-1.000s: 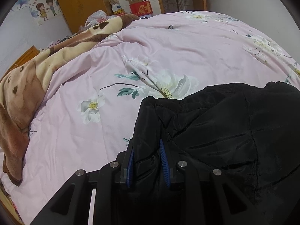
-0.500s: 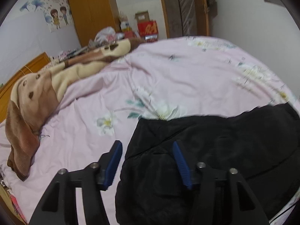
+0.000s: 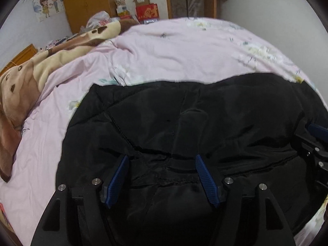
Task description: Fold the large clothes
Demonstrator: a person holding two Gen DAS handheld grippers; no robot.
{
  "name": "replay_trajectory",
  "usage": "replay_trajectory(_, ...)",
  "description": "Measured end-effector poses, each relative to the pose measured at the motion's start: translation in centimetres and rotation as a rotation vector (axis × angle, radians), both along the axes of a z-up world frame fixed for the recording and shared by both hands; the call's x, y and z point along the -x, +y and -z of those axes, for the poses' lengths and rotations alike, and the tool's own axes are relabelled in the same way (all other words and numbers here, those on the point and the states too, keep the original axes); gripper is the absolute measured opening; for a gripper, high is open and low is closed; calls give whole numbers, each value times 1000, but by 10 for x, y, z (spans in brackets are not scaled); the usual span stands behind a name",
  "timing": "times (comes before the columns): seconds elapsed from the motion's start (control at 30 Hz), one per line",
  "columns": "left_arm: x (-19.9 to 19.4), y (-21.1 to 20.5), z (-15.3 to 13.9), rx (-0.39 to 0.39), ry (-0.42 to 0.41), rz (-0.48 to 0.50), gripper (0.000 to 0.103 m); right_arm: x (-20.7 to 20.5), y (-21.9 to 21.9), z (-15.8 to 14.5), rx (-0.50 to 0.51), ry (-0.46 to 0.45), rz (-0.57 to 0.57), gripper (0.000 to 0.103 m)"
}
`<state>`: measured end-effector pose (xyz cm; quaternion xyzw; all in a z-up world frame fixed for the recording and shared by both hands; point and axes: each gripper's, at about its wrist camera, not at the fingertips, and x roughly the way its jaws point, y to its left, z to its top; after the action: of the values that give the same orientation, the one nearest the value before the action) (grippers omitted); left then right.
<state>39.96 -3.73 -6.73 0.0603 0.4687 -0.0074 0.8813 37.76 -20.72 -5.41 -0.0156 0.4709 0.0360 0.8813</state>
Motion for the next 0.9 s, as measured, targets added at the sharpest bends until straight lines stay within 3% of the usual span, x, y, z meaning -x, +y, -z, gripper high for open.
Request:
replay_trajectory(0.17, -12, 3, 33, 10, 36, -8, 68, -12, 6, 32, 61, 93, -12, 73)
replay_trajectory(0.37, -11, 1, 42, 7, 45, -1, 68, -7, 3, 43, 57, 111, -5, 73)
replay_trajectory(0.47, -4, 4, 28, 18, 27, 31, 68, 2, 3, 30, 59, 101, -21, 73)
replay_trajectory(0.57, 11, 19, 5, 73, 9, 37, 68, 16, -13, -3, 3, 59, -4, 73)
replay_trajectory(0.7, 32, 44, -12, 38, -37, -28, 67, 49, -50, -30, 78, -48, 70, 73)
replay_trajectory(0.8, 31, 60, 6, 25, 11, -56, 68, 53, -76, -11, 131, 12, 114, 73)
replay_trajectory(0.9, 23, 64, 30, 61, 88, -61, 68, 50, -90, 21, 72, 73, 90, 73)
